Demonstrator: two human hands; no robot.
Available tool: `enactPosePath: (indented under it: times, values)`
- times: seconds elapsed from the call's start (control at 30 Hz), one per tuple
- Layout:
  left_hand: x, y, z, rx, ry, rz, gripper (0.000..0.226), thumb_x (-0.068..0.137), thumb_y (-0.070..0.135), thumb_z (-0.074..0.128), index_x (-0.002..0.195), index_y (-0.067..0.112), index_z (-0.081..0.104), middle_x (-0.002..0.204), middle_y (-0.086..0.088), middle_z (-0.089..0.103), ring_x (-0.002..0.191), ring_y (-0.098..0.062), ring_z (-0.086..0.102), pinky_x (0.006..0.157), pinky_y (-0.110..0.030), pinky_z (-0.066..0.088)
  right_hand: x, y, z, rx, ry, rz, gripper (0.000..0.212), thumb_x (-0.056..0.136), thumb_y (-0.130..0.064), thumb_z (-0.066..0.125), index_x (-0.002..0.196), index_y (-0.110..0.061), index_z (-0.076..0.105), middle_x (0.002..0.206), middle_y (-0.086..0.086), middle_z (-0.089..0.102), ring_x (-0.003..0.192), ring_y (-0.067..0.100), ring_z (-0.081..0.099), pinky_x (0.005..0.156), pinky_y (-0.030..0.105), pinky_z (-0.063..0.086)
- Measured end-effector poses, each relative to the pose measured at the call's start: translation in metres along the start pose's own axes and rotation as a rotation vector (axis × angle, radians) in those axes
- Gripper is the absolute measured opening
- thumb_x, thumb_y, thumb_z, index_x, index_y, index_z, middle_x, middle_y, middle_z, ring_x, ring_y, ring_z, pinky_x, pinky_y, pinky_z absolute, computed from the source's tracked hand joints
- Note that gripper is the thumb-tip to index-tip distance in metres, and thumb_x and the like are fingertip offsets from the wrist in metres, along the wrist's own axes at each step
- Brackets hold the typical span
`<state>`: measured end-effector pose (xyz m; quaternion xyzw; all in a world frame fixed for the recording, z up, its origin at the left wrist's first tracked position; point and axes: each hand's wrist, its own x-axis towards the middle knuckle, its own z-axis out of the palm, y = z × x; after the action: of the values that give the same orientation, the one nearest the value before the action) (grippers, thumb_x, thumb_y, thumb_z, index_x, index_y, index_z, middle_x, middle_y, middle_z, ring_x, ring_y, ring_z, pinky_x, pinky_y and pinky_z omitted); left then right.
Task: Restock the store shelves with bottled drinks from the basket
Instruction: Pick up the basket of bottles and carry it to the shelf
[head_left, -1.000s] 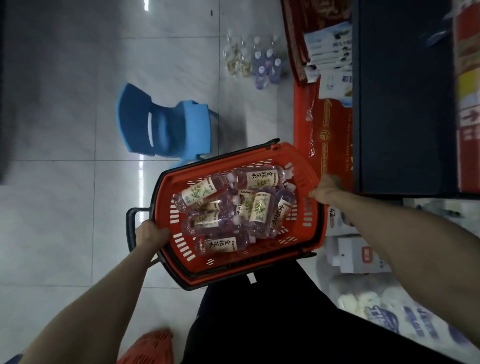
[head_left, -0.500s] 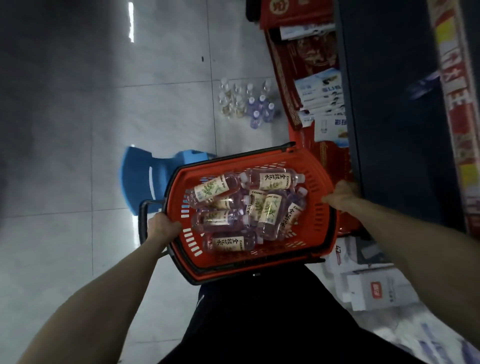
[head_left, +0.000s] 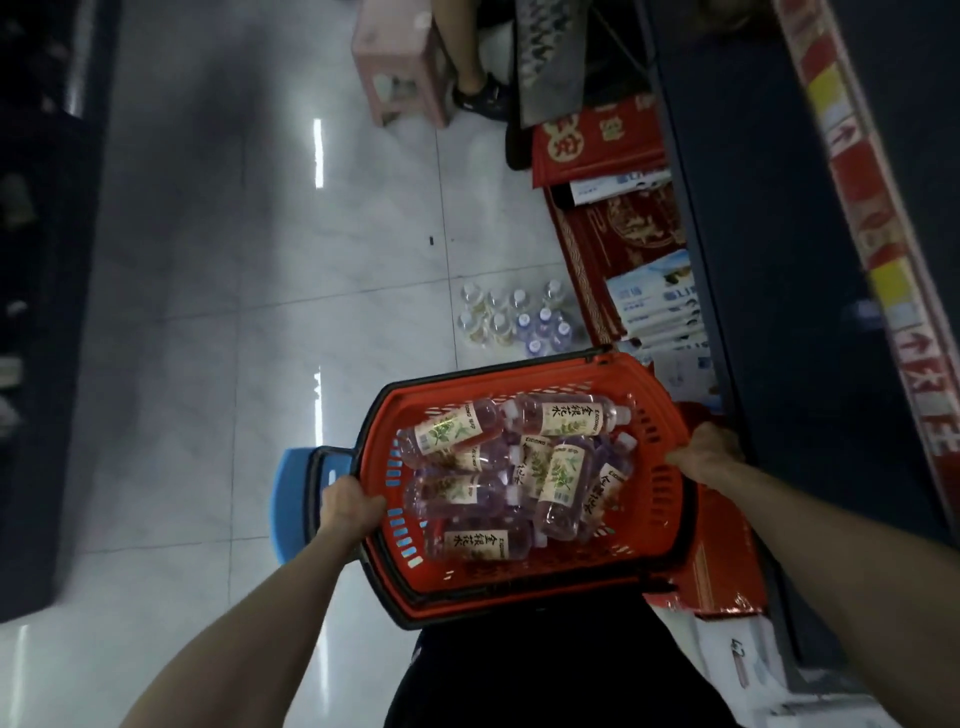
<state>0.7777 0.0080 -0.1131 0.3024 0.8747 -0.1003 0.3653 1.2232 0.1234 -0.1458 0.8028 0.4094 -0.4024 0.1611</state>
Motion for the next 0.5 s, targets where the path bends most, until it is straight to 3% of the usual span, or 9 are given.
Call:
enactPosePath:
  times: [0.1, 0.2, 0.33, 0.43, 0.5]
  values:
    - [0.018, 0.039, -0.021, 0.052, 0.019, 0.024, 0.035, 0.084, 0.016, 0.067, 0.113, -0.004, 0.068, 0.109, -0.025, 0.071, 0.102, -0.04, 0.068, 0.077, -0.035, 0.051, 0.015, -0.011, -0.019, 0.033, 0.008, 0.011, 0.027, 0.081, -0.03, 0.082, 0.088, -0.01, 0.065, 0.088, 0.012, 0.066, 0.069, 0.025, 0.062, 0.063, 0.027, 0.05]
    - [0.032, 0.074, -0.038, 0.081, 0.028, 0.062, 0.031, 0.084, 0.013, 0.067, 0.11, -0.004, 0.069, 0.108, -0.025, 0.072, 0.097, -0.039, 0.067, 0.072, -0.031, 0.045, 0.025, -0.015, -0.03, 0.105, -0.008, 0.046, 0.028, 0.082, -0.031, 0.082, 0.091, -0.01, 0.066, 0.077, 0.007, 0.058, 0.063, 0.021, 0.056, 0.065, 0.028, 0.049]
    - [0.056, 0.124, -0.06, 0.141, 0.026, 0.153, 0.03, 0.085, 0.013, 0.068, 0.11, -0.005, 0.069, 0.108, -0.024, 0.072, 0.096, -0.038, 0.067, 0.071, -0.031, 0.045, 0.033, -0.02, -0.039, 0.213, 0.008, 0.108, 0.029, 0.083, -0.029, 0.081, 0.098, -0.009, 0.065, 0.081, 0.007, 0.055, 0.069, 0.023, 0.056, 0.065, 0.029, 0.049]
    - [0.088, 0.163, -0.075, 0.213, 0.006, 0.252, 0.03, 0.086, 0.013, 0.069, 0.109, -0.005, 0.069, 0.103, -0.025, 0.071, 0.098, -0.042, 0.067, 0.071, -0.032, 0.044, 0.032, -0.017, -0.037, 0.306, 0.032, 0.195, 0.032, 0.084, -0.032, 0.08, 0.101, -0.01, 0.064, 0.101, 0.013, 0.066, 0.09, 0.031, 0.065, 0.076, 0.034, 0.055]
    - [0.111, 0.189, -0.083, 0.278, -0.015, 0.335, 0.029, 0.084, 0.014, 0.07, 0.107, -0.004, 0.07, 0.094, -0.022, 0.069, 0.096, -0.042, 0.067, 0.07, -0.032, 0.044, 0.03, -0.015, -0.029, 0.355, 0.046, 0.257, 0.056, 0.08, -0.047, 0.081, 0.114, -0.005, 0.066, 0.117, 0.017, 0.067, 0.106, 0.035, 0.067, 0.082, 0.033, 0.054]
